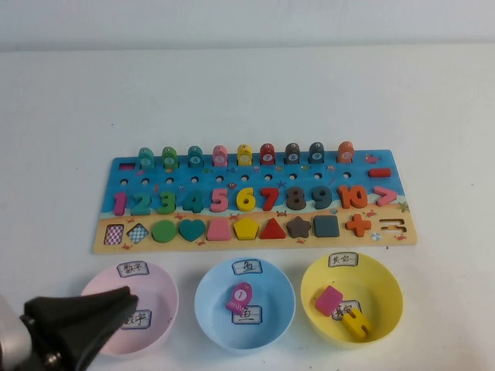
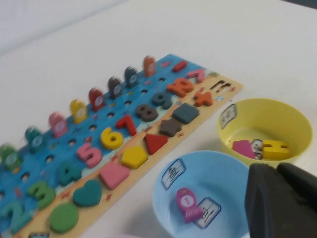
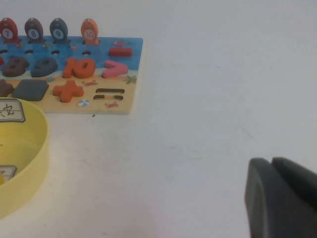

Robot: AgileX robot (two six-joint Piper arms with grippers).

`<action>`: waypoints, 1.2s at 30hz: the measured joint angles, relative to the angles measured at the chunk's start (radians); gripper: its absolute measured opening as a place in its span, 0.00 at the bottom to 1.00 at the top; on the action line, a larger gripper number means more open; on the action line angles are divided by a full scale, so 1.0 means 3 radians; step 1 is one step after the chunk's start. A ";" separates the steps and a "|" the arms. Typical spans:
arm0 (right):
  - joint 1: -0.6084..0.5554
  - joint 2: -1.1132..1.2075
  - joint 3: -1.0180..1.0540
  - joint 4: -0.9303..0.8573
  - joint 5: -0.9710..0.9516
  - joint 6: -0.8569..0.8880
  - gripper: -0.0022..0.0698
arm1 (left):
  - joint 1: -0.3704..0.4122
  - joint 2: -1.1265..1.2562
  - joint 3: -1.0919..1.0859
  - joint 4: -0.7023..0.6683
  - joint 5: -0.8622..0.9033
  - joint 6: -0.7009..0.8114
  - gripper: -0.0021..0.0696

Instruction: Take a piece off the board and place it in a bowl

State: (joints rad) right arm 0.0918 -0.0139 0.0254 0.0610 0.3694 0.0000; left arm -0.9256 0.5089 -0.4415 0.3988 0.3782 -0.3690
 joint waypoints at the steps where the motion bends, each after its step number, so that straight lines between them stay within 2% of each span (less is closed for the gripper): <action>1: 0.0000 0.0000 0.0000 0.0000 0.0000 0.0000 0.01 | 0.0000 0.0001 0.0032 -0.0216 -0.0099 0.0293 0.03; 4: 0.0000 0.0000 0.0000 0.0000 0.0000 0.0000 0.01 | 0.0000 -0.0027 0.0169 -0.0657 -0.0478 0.1282 0.03; 7: 0.0000 0.0000 0.0000 0.0000 0.0000 0.0000 0.01 | 0.0088 -0.0154 0.0330 -0.0775 -0.0813 0.1720 0.03; 9: 0.0000 0.0000 0.0000 0.0000 0.0000 0.0000 0.01 | 0.0276 -0.0300 0.0428 -0.0837 -0.0979 0.1836 0.03; 14: 0.0000 0.0000 0.0000 0.0000 0.0000 0.0000 0.01 | 0.1037 -0.0729 0.0670 -0.0972 -0.1146 0.1879 0.02; 20: 0.0000 0.0000 0.0000 0.0000 0.0000 0.0000 0.01 | 0.2101 -0.1335 0.1059 -0.1085 -0.1261 0.1681 0.02; 23: 0.0000 0.0000 0.0000 0.0000 0.0000 0.0000 0.01 | 0.2503 -0.1633 0.1298 -0.1130 -0.1301 0.1531 0.02; 25: 0.0000 0.0000 0.0000 0.0000 0.0000 0.0000 0.01 | 0.2621 -0.1708 0.1433 -0.1154 -0.1335 0.1435 0.02; 29: 0.0000 0.0000 0.0000 0.0000 0.0000 0.0000 0.01 | 0.2655 -0.1731 0.1548 -0.1159 -0.1278 0.1277 0.02; 36: 0.0000 0.0000 0.0000 0.0000 0.0000 0.0000 0.01 | 0.2655 -0.1731 0.1548 -0.1167 -0.0580 0.1230 0.03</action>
State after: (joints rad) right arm 0.0918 -0.0139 0.0254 0.0610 0.3694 0.0000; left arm -0.1291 -0.0104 0.0230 0.0488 0.2043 0.0000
